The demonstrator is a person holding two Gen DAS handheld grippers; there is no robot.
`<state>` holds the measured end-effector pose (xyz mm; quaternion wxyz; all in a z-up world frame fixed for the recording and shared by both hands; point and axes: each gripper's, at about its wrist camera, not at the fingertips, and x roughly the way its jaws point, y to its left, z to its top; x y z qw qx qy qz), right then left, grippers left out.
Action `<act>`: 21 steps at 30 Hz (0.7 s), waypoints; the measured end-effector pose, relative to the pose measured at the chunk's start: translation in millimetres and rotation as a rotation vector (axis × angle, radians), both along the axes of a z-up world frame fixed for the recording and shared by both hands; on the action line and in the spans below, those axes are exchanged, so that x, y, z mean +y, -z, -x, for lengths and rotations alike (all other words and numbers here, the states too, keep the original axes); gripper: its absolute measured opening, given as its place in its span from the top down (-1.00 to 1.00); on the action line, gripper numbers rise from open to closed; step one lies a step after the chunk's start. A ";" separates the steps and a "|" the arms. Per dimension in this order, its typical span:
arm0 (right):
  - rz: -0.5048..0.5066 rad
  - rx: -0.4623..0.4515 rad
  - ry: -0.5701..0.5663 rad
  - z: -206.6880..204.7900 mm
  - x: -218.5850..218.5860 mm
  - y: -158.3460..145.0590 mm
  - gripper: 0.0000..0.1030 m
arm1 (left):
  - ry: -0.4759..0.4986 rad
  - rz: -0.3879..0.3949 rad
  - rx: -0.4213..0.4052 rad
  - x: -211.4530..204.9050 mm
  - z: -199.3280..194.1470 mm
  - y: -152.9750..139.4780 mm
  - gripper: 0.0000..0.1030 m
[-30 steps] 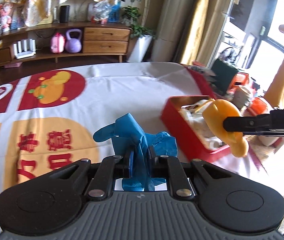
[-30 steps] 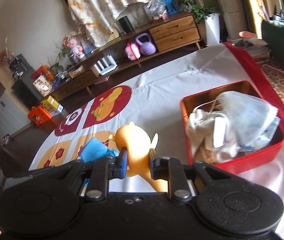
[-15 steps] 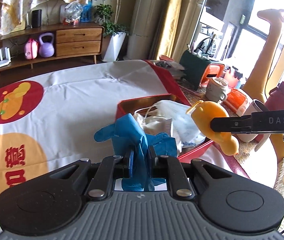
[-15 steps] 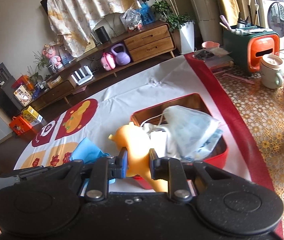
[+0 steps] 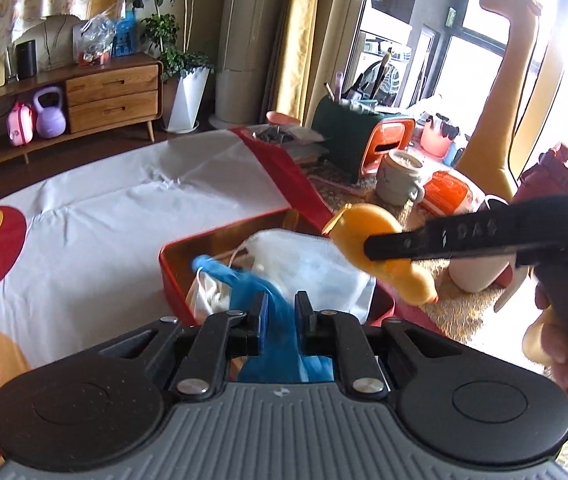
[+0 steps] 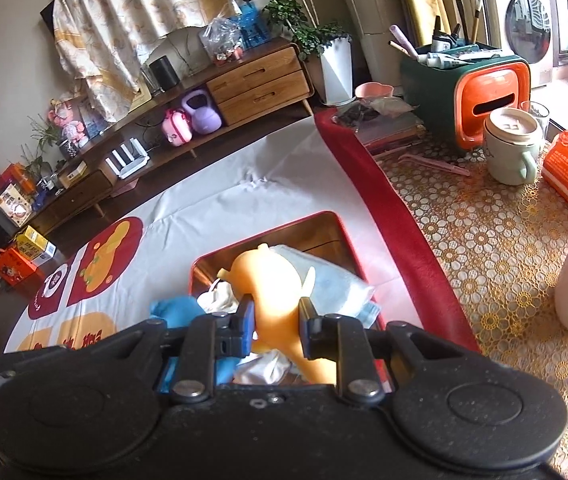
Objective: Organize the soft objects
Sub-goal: 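Carry the gloves with the left tool while the right tool carries the yellow toy to the tin, then lower the gloves into the tin and open the left tool while the right tool releases the toy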
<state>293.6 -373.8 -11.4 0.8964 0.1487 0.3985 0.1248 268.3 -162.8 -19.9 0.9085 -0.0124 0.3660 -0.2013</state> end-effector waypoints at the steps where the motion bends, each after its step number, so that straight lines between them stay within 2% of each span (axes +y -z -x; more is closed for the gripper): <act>1: 0.000 0.002 0.003 -2.9 -1.0 1.8 0.59 | 0.001 0.001 -0.008 -2.9 -4.3 -2.3 0.74; 6: -0.001 0.032 0.012 -20.0 -2.0 16.1 0.59 | -0.014 0.000 -0.028 -9.8 -30.1 -8.8 0.74; 11: 0.013 0.055 0.000 -30.8 5.7 30.8 0.56 | -0.048 -0.020 0.022 -14.3 -54.1 9.4 0.74; 21: 0.044 0.103 -0.010 -46.0 16.7 58.5 0.53 | -0.053 -0.032 0.077 -9.8 -58.7 40.8 0.74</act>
